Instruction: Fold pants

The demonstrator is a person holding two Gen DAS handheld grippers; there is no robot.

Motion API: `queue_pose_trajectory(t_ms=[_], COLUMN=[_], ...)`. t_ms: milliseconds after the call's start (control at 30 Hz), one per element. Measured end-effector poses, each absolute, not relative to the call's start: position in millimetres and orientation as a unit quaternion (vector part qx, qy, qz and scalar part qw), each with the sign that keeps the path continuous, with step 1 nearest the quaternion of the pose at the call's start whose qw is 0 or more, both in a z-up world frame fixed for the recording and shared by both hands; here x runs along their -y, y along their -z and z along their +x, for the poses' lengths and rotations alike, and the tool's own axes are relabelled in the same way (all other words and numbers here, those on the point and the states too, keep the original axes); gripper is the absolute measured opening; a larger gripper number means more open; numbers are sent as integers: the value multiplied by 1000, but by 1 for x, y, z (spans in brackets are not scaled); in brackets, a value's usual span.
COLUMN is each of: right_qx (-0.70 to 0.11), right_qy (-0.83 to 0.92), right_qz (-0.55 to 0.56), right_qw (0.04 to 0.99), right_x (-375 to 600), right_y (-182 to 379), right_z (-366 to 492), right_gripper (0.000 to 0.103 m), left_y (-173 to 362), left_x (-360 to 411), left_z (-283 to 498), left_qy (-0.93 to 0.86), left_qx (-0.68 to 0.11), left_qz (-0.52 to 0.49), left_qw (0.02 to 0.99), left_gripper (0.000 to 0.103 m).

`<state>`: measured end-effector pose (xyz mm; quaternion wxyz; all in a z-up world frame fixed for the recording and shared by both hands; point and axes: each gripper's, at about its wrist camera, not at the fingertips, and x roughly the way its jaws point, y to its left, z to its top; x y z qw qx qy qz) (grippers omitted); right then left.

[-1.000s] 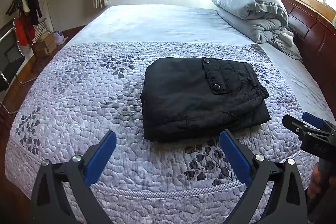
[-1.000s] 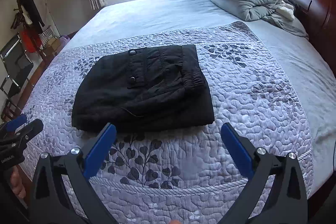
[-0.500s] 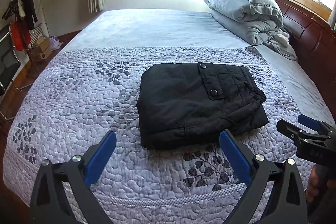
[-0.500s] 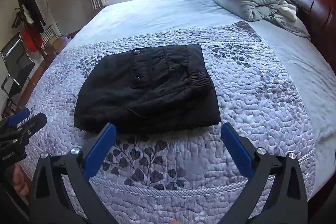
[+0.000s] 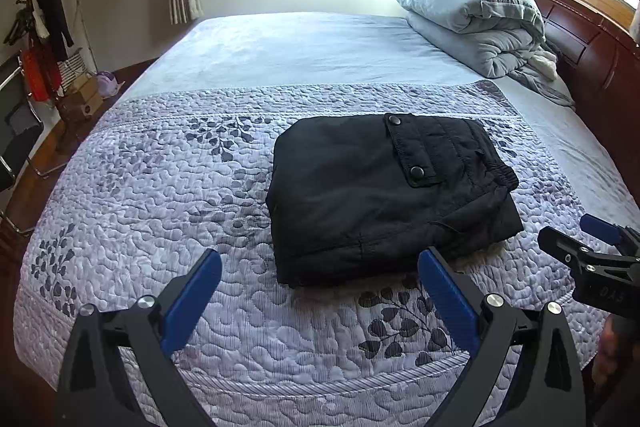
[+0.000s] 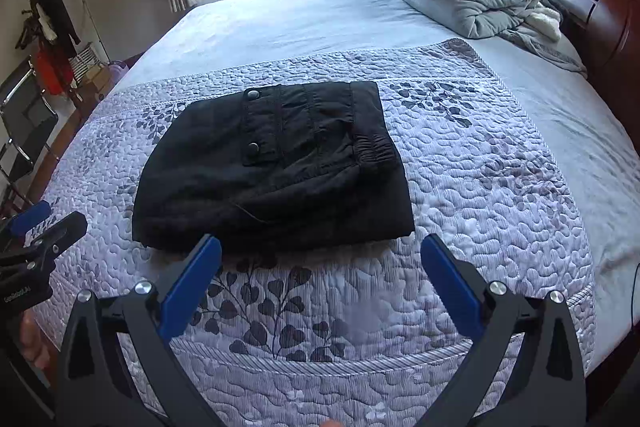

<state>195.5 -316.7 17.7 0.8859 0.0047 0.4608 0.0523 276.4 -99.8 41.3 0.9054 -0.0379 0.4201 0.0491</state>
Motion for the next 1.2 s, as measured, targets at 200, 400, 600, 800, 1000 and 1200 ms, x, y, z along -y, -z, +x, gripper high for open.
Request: queue_pose_trajectory(t_ms=[200,400,600,800,1000,1200], right_qx=[-463,-461,-460,-460,-460,-460], right_qy=[-53,-52,-54,-53,-56,-58], right_qz=[2,-1,-4,-4,-7,-8], right_qw=[885,886,887,886,886,886], right_x=[317,317,316,316,315,315], right_y=[-17,-18,-19,-18,-19,-18], right_z=[195,193,194,194,195,195], right_gripper=[100,100,100,100,100,100], left_y=[-37,-34,-35,-34,-33,-33], left_x=[98,98,97,97,96,96], left_z=[278,276,276,275,276,276], left_qy=[-49,-49,-51,-50,-48,-49], left_qx=[-430,-433,-433,-436,-436,-437], left_qz=[-45,-45,-43,-45,-46,-47], left_qw=[900,899,899,898,897,897], left_gripper=[99,99,99,99,99,99])
